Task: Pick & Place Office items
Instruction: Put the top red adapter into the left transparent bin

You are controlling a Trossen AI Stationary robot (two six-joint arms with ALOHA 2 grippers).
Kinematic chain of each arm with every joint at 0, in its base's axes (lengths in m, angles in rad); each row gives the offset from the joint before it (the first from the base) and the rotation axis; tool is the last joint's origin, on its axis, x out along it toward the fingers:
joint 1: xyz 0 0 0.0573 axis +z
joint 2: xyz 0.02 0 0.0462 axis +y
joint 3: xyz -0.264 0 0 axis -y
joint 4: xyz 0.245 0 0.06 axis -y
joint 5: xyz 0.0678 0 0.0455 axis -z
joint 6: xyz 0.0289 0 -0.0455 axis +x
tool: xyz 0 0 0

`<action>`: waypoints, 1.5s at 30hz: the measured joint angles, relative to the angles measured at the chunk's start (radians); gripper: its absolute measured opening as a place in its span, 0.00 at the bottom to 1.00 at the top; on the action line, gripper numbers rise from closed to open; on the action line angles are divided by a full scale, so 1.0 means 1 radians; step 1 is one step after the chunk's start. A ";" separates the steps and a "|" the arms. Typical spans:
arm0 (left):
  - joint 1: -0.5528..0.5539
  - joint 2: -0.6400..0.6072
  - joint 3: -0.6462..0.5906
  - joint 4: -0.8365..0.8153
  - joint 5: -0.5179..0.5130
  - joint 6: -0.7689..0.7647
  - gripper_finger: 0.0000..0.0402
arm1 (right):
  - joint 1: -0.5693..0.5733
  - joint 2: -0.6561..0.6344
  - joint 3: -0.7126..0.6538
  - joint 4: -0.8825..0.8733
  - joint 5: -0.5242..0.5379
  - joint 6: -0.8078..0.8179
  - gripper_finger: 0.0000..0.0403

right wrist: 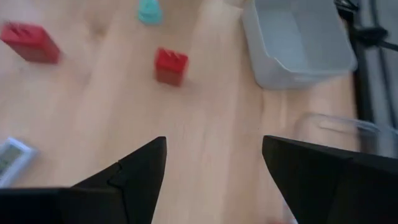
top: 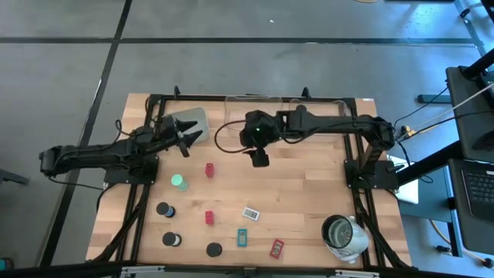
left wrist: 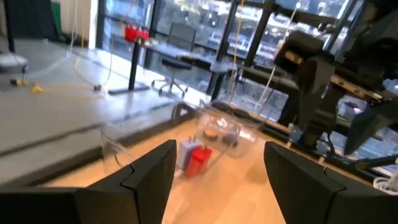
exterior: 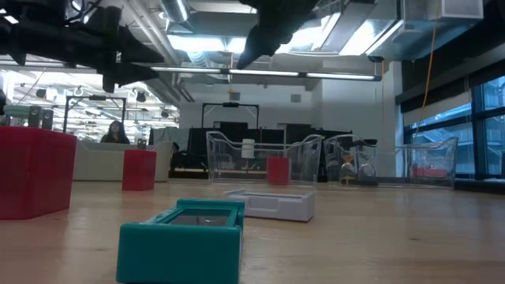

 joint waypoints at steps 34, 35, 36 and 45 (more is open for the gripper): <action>-0.266 0.948 0.609 -0.818 -0.154 -0.686 0.79 | 0.022 0.001 0.000 -0.359 0.192 0.192 0.67; -0.266 0.952 0.610 -0.835 -0.145 -0.712 0.79 | 0.022 0.001 0.000 -0.359 0.192 0.192 0.67; -0.266 0.957 0.610 -0.845 -0.132 -0.735 0.79 | 0.022 0.001 0.000 -0.359 0.192 0.192 0.67; -0.321 0.963 0.610 -0.862 -0.095 -0.849 0.79 | 0.022 0.001 0.000 -0.358 0.192 0.192 0.67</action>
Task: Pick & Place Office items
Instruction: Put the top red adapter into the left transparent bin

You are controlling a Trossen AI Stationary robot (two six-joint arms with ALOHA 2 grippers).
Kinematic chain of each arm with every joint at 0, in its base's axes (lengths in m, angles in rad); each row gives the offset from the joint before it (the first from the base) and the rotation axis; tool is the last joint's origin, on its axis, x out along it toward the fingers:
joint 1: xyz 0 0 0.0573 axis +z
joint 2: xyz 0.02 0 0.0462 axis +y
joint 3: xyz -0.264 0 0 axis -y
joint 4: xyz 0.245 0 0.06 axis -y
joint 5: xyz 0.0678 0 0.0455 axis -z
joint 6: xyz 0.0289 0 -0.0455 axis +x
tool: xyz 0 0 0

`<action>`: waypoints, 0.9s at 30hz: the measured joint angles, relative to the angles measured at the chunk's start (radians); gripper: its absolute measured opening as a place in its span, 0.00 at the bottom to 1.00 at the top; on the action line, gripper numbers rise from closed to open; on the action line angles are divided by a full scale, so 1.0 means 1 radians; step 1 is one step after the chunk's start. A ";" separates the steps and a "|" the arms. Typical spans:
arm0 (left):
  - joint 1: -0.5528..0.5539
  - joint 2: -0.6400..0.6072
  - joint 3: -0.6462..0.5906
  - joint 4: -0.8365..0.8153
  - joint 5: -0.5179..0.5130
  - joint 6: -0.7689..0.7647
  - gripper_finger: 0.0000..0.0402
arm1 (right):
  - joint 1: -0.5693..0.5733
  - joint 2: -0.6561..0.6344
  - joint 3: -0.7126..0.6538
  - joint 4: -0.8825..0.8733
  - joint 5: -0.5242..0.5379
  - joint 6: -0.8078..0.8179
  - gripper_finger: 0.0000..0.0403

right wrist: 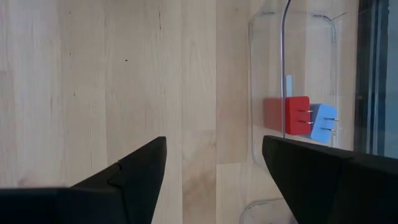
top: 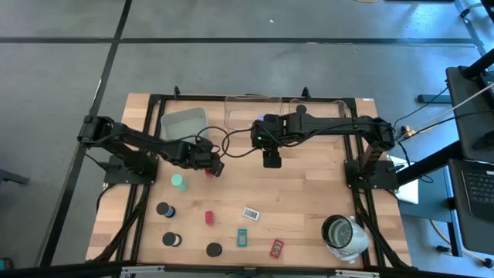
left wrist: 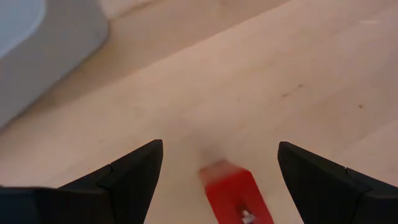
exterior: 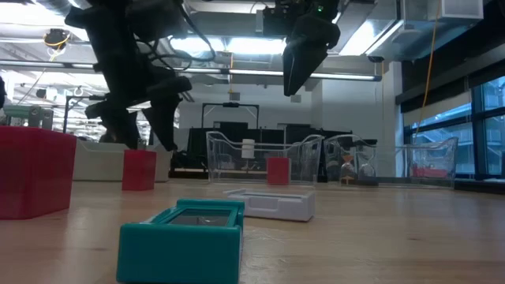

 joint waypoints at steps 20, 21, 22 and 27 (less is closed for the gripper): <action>-0.061 0.100 0.000 0.003 -0.008 -0.009 0.65 | 0.000 0.000 0.000 0.004 0.000 0.000 0.67; -0.061 0.100 0.000 0.003 -0.005 -0.003 0.63 | 0.000 0.000 0.000 0.005 0.000 0.000 0.67; -0.061 0.100 0.000 0.002 0.001 0.004 0.60 | 0.000 0.000 0.000 0.005 0.000 0.000 0.67; -0.061 0.100 0.000 0.003 0.022 0.052 0.46 | 0.000 0.000 0.000 0.011 0.000 -0.001 0.67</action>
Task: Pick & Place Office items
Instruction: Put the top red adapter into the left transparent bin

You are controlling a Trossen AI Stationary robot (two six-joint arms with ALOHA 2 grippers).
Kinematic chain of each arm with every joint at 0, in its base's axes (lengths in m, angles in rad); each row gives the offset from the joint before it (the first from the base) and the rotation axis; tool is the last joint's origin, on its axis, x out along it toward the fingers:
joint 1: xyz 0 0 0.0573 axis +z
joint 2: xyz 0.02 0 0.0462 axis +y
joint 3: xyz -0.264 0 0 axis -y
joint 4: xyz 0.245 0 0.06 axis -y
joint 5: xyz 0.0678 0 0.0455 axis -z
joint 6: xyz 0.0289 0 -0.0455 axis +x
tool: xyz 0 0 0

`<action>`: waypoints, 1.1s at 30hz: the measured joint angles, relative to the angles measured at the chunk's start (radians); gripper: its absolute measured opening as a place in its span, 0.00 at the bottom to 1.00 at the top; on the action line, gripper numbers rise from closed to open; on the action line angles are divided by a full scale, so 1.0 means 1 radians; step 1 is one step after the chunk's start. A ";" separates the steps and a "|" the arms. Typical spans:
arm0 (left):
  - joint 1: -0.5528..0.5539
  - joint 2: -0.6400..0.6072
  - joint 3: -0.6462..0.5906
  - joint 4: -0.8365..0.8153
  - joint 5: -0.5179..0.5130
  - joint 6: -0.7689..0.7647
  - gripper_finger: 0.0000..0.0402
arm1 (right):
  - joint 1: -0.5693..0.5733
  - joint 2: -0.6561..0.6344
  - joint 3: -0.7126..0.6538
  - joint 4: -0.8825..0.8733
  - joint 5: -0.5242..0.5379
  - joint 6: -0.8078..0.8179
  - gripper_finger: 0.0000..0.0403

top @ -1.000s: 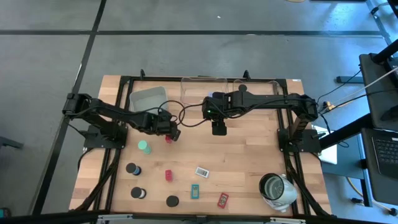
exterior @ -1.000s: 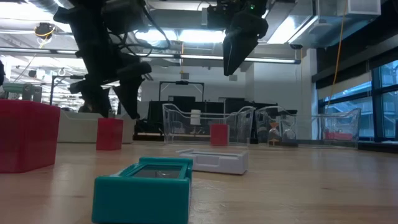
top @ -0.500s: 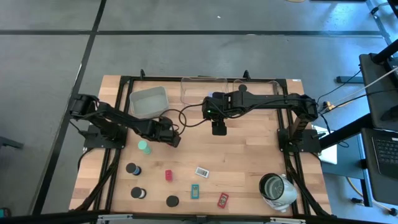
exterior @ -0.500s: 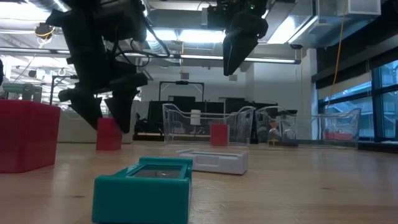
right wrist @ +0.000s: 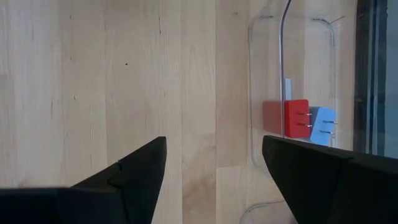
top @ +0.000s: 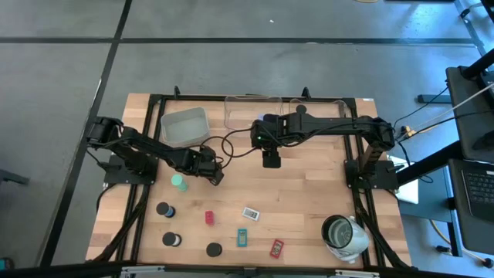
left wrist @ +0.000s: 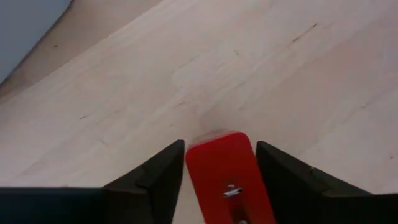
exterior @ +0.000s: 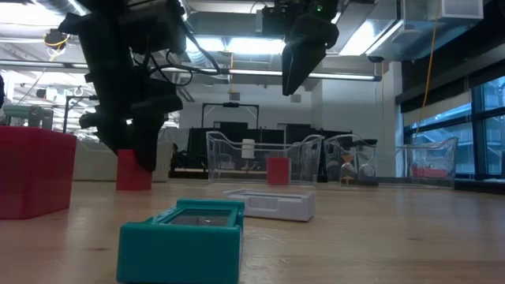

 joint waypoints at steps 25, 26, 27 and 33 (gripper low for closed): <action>0.395 -0.025 0.392 0.119 0.108 0.988 0.29 | -0.002 0.000 0.000 -0.234 0.065 0.127 0.67; 0.438 -0.017 0.393 0.150 0.160 1.004 0.29 | -0.001 0.000 0.000 -0.247 0.067 0.129 0.67; 0.479 -0.003 0.393 0.181 0.201 1.020 0.29 | -0.001 0.000 0.000 -0.259 0.067 0.129 0.67; 0.633 0.120 0.394 0.344 0.275 1.080 0.29 | -0.012 0.001 0.000 -0.319 0.063 0.105 0.67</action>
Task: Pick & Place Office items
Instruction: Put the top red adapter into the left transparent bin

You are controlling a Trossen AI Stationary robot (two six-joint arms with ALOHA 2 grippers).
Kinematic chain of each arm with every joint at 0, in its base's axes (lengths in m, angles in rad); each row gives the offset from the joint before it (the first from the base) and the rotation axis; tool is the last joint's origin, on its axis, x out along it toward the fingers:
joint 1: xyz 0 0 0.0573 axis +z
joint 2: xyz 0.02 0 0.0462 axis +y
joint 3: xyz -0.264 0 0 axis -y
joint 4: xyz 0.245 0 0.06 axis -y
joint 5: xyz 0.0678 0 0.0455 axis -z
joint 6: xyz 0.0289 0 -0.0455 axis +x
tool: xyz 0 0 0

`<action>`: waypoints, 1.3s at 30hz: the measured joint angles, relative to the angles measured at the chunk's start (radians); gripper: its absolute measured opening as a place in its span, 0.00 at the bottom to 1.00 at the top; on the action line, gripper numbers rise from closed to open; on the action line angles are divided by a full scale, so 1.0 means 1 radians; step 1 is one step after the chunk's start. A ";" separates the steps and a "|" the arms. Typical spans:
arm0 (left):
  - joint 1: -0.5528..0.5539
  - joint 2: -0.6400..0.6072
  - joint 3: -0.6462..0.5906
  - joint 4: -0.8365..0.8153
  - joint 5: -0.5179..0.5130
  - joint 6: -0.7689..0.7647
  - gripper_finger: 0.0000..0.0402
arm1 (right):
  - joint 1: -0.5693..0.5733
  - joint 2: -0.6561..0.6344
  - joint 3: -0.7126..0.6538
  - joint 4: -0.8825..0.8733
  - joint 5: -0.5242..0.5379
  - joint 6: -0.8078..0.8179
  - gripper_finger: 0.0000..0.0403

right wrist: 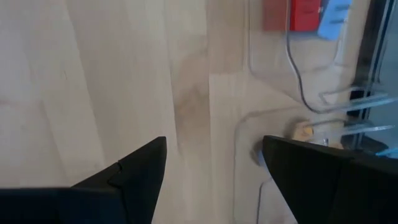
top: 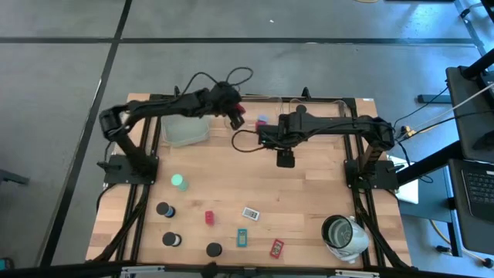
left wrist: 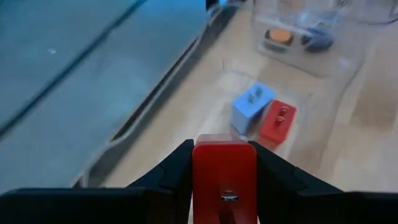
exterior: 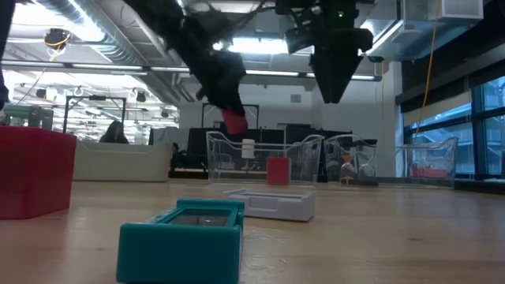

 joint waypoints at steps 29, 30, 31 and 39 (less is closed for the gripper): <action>0.036 0.345 0.206 -0.162 0.006 0.152 0.33 | -0.071 0.000 0.000 -0.001 -0.001 -0.019 0.67; 0.036 0.345 0.206 -0.162 0.001 0.152 0.34 | -0.071 0.000 0.000 0.000 -0.001 -0.019 0.67; 0.035 0.345 0.206 -0.162 -0.003 0.153 0.35 | -0.071 0.000 0.000 0.001 0.000 -0.019 0.67; 0.034 0.344 0.206 -0.154 -0.015 0.156 0.46 | -0.071 0.000 0.000 0.001 -0.001 -0.018 0.67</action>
